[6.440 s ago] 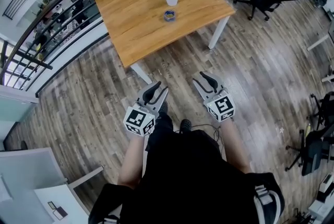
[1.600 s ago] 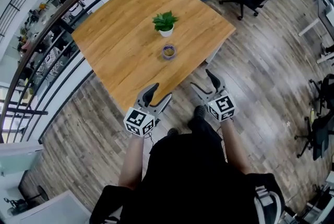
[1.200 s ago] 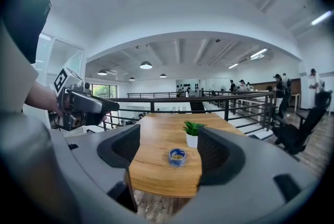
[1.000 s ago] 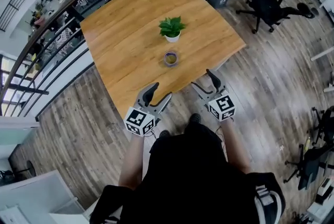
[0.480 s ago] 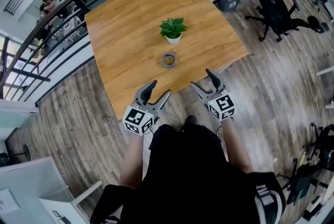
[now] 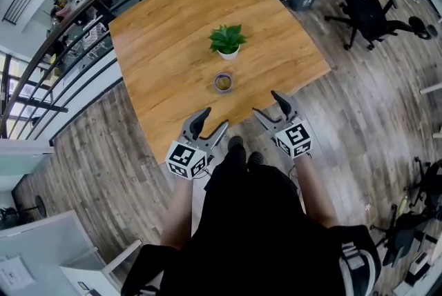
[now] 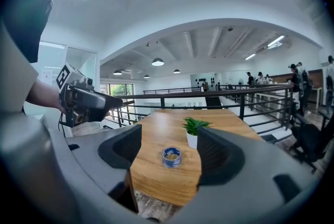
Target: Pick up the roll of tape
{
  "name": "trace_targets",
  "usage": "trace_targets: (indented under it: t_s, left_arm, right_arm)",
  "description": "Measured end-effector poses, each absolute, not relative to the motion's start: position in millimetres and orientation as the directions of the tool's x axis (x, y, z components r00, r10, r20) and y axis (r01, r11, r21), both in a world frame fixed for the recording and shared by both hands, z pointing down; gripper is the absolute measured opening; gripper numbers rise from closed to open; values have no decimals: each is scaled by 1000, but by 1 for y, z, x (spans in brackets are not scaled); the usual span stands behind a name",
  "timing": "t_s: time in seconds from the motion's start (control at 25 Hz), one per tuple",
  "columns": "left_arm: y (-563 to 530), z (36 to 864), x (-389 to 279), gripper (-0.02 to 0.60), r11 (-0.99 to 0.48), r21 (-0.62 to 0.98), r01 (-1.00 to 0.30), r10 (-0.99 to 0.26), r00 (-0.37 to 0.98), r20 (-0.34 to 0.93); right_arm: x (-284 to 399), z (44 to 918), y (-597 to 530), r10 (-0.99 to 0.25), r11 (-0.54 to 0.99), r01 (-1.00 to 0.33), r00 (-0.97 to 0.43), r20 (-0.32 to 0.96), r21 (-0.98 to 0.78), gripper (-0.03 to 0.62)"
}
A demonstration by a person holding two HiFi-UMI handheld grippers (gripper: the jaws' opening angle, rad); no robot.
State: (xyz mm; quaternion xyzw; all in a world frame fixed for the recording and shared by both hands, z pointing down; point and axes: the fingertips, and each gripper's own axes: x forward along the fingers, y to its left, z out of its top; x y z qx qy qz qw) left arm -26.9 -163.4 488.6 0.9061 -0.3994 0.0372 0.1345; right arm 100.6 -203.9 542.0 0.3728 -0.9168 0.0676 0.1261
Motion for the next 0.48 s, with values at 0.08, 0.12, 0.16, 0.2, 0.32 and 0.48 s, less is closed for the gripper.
trace_targets:
  t_s: [0.08, 0.12, 0.16, 0.2, 0.32, 0.48]
  left_arm:
    - [-171, 490, -27, 261, -655, 223, -722, -700, 691, 180]
    - [-176, 491, -27, 261, -662, 228, -714, -692, 699, 182]
    - [-182, 492, -27, 261, -669, 233, -706, -683, 707, 183]
    - [-188, 492, -27, 261, -676, 236, -698, -674, 715, 184]
    - [-207, 493, -29, 261, -695, 236, -679, -655, 733, 182]
    - [-231, 491, -30, 261, -732, 222, -644, -620, 765, 176]
  right_arm:
    - [99, 540, -211, -673, 705, -709, -682, 287, -32, 338]
    - [98, 539, -216, -677, 700, -713, -677, 288, -31, 339]
    - [98, 537, -223, -682, 696, -718, -673, 288, -29, 337]
    - [97, 535, -229, -687, 691, -722, -668, 286, -26, 337]
    - [98, 528, -248, -708, 676, -737, -650, 276, -2, 337]
    - [97, 521, -266, -743, 638, -770, -615, 266, 1, 337]
